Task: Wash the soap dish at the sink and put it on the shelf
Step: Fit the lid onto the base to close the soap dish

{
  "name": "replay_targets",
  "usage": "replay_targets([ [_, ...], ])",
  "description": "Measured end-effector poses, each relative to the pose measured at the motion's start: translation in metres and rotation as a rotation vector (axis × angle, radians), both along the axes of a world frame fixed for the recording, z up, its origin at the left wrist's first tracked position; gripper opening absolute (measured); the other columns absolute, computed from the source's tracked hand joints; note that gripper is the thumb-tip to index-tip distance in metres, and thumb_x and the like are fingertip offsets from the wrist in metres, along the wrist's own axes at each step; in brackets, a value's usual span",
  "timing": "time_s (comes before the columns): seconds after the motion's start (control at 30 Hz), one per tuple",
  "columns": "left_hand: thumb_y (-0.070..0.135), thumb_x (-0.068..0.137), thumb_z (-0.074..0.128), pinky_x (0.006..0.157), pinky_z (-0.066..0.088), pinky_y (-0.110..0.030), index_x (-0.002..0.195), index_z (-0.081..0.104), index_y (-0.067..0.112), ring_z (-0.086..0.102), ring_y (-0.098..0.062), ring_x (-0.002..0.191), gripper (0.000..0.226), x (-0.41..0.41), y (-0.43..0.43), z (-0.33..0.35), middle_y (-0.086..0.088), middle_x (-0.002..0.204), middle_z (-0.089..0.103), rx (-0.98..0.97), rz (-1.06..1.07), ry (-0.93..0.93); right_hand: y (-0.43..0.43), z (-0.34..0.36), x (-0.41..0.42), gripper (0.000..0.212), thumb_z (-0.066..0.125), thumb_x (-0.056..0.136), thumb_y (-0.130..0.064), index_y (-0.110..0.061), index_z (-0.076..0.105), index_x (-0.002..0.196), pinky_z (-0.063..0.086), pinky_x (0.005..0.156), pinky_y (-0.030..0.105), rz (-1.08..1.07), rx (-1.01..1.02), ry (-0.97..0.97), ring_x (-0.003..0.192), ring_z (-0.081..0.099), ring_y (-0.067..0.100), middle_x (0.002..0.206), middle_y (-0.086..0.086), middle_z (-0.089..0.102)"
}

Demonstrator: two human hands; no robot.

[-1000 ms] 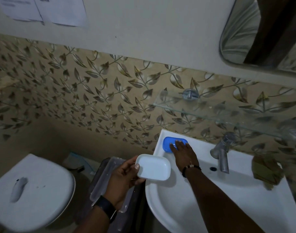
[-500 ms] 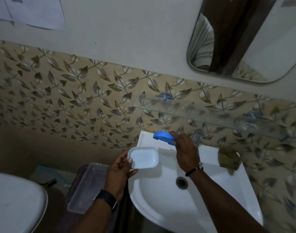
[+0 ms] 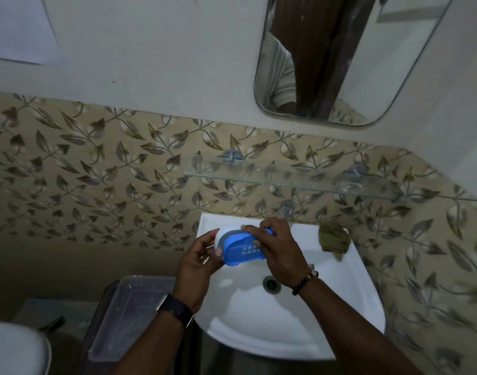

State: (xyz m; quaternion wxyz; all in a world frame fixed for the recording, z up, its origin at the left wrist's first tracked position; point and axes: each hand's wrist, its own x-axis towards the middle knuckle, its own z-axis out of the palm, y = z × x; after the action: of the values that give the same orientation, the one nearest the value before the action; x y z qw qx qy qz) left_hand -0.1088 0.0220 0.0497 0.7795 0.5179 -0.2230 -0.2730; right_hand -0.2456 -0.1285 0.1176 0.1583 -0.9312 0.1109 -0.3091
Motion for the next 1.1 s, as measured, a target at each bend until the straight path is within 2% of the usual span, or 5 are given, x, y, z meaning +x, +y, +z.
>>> replay_targets([
  [0.3, 0.029, 0.084, 0.074, 0.086, 0.059, -0.040, 0.126, 0.066, 0.024, 0.068, -0.022, 0.112, 0.043, -0.014, -0.003, 0.015, -0.008, 0.126, 0.069, -0.059, -0.123, 0.022, 0.010, -0.011, -0.003, 0.032, 0.045, 0.100, -0.032, -0.020, 0.070, 0.117, 0.037, 0.104, 0.029, -0.126, 0.248, -0.213, 0.122, 0.043, 0.018, 0.122, 0.005, 0.045],
  [0.6, 0.052, 0.078, 0.078, 0.086, 0.059, -0.040, 0.127, 0.065, 0.027, 0.065, -0.024, 0.119, 0.056, -0.023, -0.001, 0.022, -0.003, 0.128, 0.070, -0.033, -0.165, 0.013, 0.013, -0.013, -0.002, 0.027, 0.050, 0.101, -0.021, -0.019, 0.067, 0.121, 0.048, 0.099, 0.038, -0.080, 0.268, -0.236, 0.120, 0.052, 0.016, 0.123, 0.004, 0.051],
  [0.73, 0.028, 0.074, 0.083, 0.097, 0.054, -0.051, 0.125, 0.064, 0.024, 0.063, -0.030, 0.117, 0.054, -0.017, -0.003, 0.026, -0.004, 0.123, 0.070, 0.039, -0.085, -0.205, 0.012, -0.010, -0.005, 0.036, 0.049, 0.100, -0.031, -0.022, 0.058, 0.133, 0.047, 0.101, 0.033, -0.056, 0.264, -0.232, 0.124, 0.049, 0.012, 0.128, 0.003, 0.050],
  [0.9, 0.009, 0.081, 0.079, 0.089, 0.053, -0.026, 0.125, 0.062, 0.014, 0.062, -0.024, 0.115, 0.048, -0.005, 0.000, 0.046, -0.007, 0.124, 0.068, 0.006, -0.156, -0.356, -0.007, 0.007, -0.019, 0.072, 0.063, 0.088, -0.052, -0.025, 0.037, 0.150, 0.046, 0.099, 0.016, 0.029, 0.424, -0.104, 0.126, 0.053, 0.003, 0.138, -0.005, 0.056],
  [1.1, -0.004, 0.087, 0.069, 0.097, 0.052, -0.033, 0.130, 0.055, 0.006, 0.054, -0.028, 0.127, 0.046, 0.001, 0.002, 0.059, -0.014, 0.133, 0.059, -0.032, -0.269, -0.477, -0.027, 0.026, -0.037, 0.065, 0.081, 0.078, -0.042, -0.045, 0.050, 0.135, 0.054, 0.092, 0.020, 0.147, 0.396, 0.003, 0.119, 0.059, 0.004, 0.131, -0.023, 0.060],
])
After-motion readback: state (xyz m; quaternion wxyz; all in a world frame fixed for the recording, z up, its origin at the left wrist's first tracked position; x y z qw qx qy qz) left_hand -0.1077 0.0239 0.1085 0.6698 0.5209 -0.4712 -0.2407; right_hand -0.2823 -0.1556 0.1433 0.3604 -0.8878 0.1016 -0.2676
